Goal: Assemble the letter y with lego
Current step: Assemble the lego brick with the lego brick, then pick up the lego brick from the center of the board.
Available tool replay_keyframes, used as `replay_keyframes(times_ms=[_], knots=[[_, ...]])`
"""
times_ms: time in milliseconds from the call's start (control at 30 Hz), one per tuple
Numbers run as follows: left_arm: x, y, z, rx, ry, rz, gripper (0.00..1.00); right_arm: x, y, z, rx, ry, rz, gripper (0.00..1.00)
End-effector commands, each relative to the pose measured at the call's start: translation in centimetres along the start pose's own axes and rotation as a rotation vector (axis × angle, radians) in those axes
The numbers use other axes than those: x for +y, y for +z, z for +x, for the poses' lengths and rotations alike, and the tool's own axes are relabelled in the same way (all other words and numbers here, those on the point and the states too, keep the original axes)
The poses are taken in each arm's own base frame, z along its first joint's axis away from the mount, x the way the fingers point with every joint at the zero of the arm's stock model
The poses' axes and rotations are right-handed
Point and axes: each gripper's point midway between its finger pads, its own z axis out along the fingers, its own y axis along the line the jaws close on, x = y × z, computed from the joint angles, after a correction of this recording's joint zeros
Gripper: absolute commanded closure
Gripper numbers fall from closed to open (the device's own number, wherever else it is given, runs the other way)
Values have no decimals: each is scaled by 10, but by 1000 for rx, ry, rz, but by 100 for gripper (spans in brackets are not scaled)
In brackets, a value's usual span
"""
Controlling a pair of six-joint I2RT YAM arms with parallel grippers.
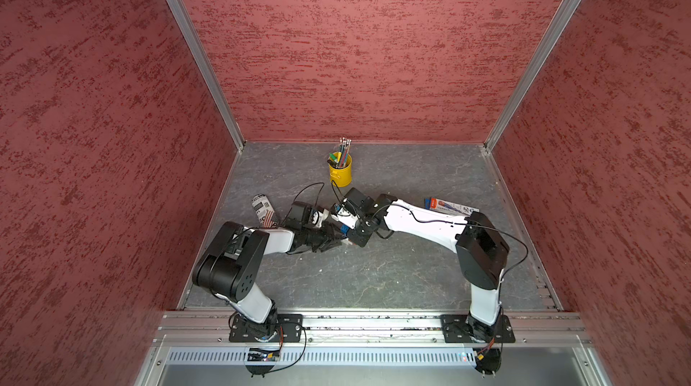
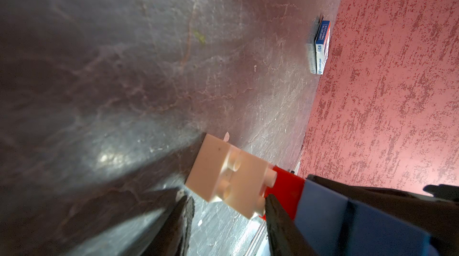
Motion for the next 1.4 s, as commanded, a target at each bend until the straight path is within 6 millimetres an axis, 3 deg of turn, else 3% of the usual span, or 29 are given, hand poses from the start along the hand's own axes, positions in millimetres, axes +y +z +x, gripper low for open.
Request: replay_keyframes(times_ms=[0,267,367,700,1367], knots=[[61,1,13,-12,-117,-226,51,-4,1,0,7,6,29,64],[61,1,14,-11,-117,-227,52,-4,-2,-6,-20,18,25,53],[60,1,14,-13,-115,-228,52,-3,-5,-11,-39,22,21,53],[60,-1,15,-22,-111,-227,52,4,-3,-11,-49,28,-18,68],[48,-13,6,-72,-100,-202,43,3,-2,-3,-42,18,-11,71]])
